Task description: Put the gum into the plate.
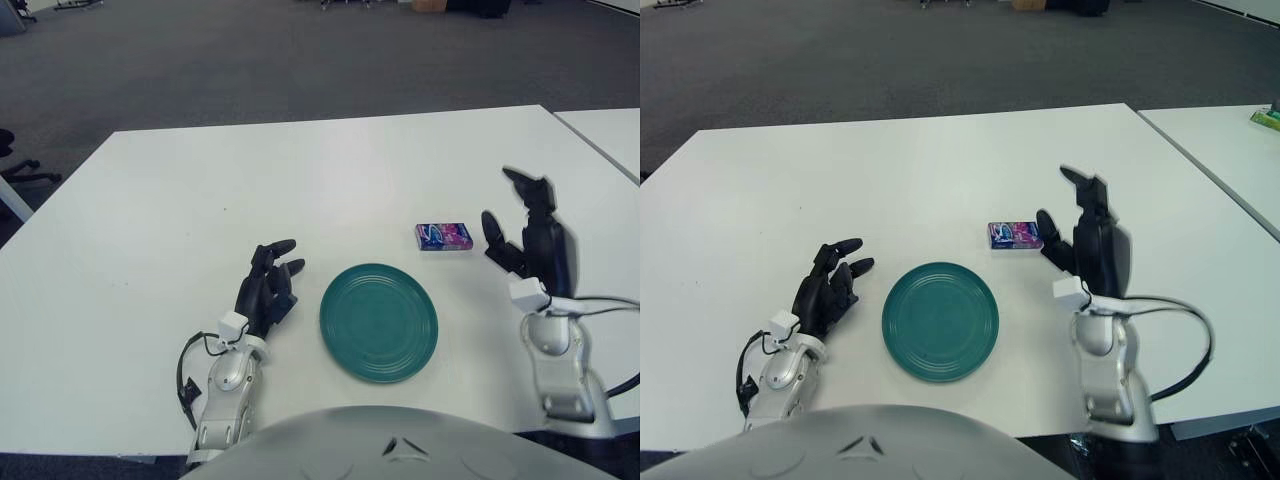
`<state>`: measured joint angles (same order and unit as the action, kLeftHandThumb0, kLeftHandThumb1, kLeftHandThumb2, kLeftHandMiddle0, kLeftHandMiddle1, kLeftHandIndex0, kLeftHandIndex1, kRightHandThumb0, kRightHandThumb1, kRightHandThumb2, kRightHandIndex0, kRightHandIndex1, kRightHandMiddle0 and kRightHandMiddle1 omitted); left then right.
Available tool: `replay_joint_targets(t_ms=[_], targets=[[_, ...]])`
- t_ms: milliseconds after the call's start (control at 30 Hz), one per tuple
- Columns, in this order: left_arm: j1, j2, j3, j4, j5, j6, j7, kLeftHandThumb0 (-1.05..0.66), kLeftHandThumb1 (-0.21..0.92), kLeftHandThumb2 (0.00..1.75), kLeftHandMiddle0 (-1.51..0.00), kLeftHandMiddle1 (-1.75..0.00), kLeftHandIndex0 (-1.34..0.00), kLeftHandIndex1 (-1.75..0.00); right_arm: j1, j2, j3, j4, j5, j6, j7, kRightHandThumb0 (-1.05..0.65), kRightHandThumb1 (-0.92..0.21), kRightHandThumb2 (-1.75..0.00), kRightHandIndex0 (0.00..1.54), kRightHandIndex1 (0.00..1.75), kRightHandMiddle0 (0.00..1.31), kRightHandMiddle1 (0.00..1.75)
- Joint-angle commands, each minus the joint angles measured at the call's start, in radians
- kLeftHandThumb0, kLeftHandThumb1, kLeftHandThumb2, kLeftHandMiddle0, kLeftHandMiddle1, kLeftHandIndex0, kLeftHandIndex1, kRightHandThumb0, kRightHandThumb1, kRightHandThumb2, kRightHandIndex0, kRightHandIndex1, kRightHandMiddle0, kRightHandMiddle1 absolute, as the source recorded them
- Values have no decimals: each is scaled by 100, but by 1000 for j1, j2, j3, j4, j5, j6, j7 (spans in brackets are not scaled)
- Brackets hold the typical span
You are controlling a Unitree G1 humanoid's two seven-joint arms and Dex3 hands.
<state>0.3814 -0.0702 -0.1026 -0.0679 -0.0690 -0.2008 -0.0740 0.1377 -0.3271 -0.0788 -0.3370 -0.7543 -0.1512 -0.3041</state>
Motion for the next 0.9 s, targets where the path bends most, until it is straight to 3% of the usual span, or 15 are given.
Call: replay_joint_targets(t_ms=[0,233,500,867], targets=[[-17,8,-1,11,11,-9,-3,-82,92,81,-36,-84,-12,-110,-62,-34,58,86,-125,34,2,-74,-92,-53,45,1,0,80],[-19,6,-6,14,20,-17,3,-82,92,82,-38,-83,-15,-108,-172,-68,152,182,-228,130,131,-75,-92,-45,40,0,0,75],[-15,5,-11,7,31,-25,6,-83,92,82,-38,-83,-15,-108,-292,-107,250,366,-237,159,248,-77,-92,-49,33,0,0,68],[-4,2,-15,-9,28,-24,3,-84,92,82,-37,-81,-13,-106,-297,-114,319,444,-178,170,324,-76,-92,-41,30,0,0,65]])
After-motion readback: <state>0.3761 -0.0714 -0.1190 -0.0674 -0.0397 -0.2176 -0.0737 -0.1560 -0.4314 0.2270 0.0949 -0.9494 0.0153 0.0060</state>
